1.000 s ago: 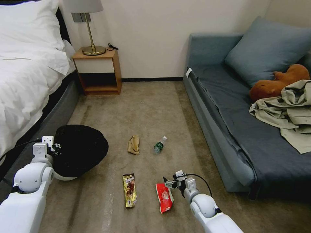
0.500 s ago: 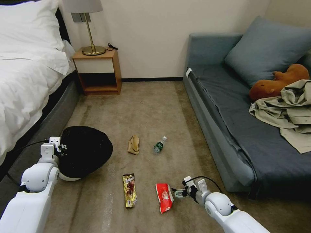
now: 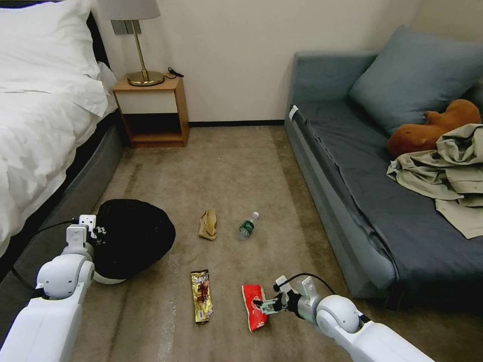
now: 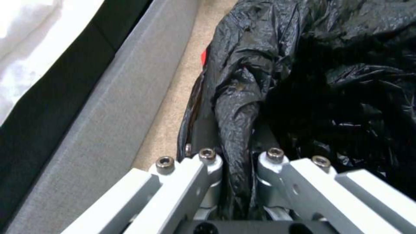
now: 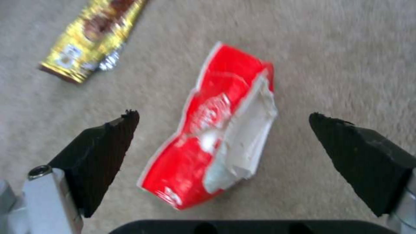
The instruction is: Pick up the trash bin, then pick up the garbage on the floor and place it into the trash bin.
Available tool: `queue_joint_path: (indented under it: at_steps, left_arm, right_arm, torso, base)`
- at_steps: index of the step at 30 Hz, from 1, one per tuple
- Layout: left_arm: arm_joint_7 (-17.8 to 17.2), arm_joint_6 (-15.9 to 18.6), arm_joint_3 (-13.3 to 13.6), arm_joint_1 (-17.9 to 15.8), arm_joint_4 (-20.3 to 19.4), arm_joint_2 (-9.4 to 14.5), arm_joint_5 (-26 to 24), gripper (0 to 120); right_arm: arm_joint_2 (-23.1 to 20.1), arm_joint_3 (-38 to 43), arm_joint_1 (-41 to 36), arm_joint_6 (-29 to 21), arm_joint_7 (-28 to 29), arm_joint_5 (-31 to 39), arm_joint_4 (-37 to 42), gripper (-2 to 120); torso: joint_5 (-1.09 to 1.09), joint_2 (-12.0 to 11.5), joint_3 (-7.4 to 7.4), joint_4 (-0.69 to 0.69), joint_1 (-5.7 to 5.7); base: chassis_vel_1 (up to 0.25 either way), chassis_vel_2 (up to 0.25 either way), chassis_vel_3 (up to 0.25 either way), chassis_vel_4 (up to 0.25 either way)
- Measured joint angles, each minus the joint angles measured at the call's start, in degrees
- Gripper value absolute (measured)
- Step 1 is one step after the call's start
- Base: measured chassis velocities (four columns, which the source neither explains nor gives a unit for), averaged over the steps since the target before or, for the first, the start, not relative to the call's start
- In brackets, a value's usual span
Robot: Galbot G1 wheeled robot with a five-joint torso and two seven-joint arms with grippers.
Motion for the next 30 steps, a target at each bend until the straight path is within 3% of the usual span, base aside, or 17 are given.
queue_joint_path:
  at_steps: [15,20,22,28,30]
  left_arm:
    - [0.2,0.1,0.4,-0.3,0.4,-0.3,0.6,4]
    - [0.2,0.1,0.9,-0.4,0.5,-0.6,0.9,4]
    - [0.2,0.0,1.4,-0.6,0.7,-0.8,1.1,4]
    - [0.1,-0.1,1.6,-0.7,0.8,-1.2,1.4,4]
    - [0.2,-0.1,1.5,-0.6,0.6,-1.3,1.4,4]
  right_arm:
    - [2.1,-6.0,5.4,1.0,-0.5,-0.7,-8.5,100]
    - [2.5,-6.9,6.1,0.9,-1.6,-1.7,-10.1,88]
    - [2.5,-6.9,6.1,0.9,-2.0,-2.0,-10.4,76]
    - [2.5,-6.7,6.0,1.1,-2.0,-2.1,-10.5,58]
    - [2.5,-6.5,5.9,1.4,-2.0,-2.2,-10.4,45]
  torso:
    - [0.00,0.0,0.00,0.00,0.00]
    - [0.01,0.0,0.00,0.00,0.00]
    - [0.01,0.0,0.00,0.00,0.00]
    - [0.02,0.0,0.00,0.00,0.00]
    - [0.01,0.0,0.00,0.00,0.00]
  base:
    - [0.000,0.000,0.000,0.000]
    - [0.000,0.000,0.000,0.000]
    - [0.000,0.000,0.000,0.000]
    - [0.000,0.000,0.000,0.000]
    - [0.000,0.000,0.000,0.000]
